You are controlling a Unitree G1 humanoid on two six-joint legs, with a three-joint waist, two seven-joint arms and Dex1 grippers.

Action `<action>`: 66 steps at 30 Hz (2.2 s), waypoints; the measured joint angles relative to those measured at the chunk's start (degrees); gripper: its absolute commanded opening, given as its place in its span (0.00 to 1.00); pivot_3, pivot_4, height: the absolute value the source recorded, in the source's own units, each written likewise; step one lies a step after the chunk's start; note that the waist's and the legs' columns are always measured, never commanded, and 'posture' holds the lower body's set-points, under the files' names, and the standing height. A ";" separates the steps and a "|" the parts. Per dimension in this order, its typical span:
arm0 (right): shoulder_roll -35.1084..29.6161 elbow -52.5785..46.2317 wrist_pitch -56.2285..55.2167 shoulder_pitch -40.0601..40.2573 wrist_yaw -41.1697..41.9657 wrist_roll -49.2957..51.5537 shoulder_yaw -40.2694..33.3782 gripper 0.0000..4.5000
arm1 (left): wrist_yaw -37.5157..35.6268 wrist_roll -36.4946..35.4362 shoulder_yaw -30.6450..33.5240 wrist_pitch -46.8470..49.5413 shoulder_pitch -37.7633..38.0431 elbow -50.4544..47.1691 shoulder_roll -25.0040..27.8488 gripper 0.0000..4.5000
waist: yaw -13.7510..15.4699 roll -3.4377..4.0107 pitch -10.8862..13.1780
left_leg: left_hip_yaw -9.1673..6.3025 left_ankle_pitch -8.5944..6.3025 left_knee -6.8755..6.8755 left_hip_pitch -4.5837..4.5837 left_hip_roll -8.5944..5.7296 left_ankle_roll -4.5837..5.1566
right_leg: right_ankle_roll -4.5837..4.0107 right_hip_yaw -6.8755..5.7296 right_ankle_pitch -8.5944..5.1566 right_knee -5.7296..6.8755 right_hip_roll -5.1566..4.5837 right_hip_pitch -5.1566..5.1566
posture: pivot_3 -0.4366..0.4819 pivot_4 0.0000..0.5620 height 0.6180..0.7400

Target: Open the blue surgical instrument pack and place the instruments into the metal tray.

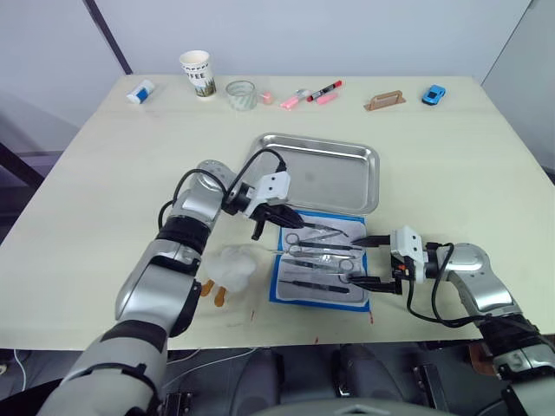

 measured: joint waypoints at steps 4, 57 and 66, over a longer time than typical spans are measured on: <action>0.02 0.00 0.03 0.03 -0.07 0.00 0.00 0.98 | -0.25 -0.32 -0.03 0.65 0.00 -0.16 0.51 0.01 | 0.01 0.00 0.00 | 0.00 0.00 0.00 0.00 0.00 0.00 | 0.00 0.00 0.00 0.00 0.00 0.00 | 0.48 0.27 0.88; 0.82 1.01 -0.48 0.12 -0.42 0.01 -0.15 0.98 | -0.97 -22.58 5.89 9.40 10.92 -14.93 18.32 0.01 | 0.14 -0.28 -0.17 | -0.05 0.00 -0.01 0.13 0.05 0.00 | -0.09 -0.08 -0.06 0.02 -0.02 0.10 | 0.48 0.27 0.88; 1.59 0.81 -0.71 0.84 -1.46 0.05 -0.37 0.98 | 15.96 -22.87 13.87 17.25 6.81 -14.61 9.65 0.01 | 0.04 -0.40 -0.26 | -0.13 0.00 -0.05 0.18 0.05 0.00 | -0.09 -0.07 -0.06 0.03 -0.02 0.13 | 0.48 0.27 0.88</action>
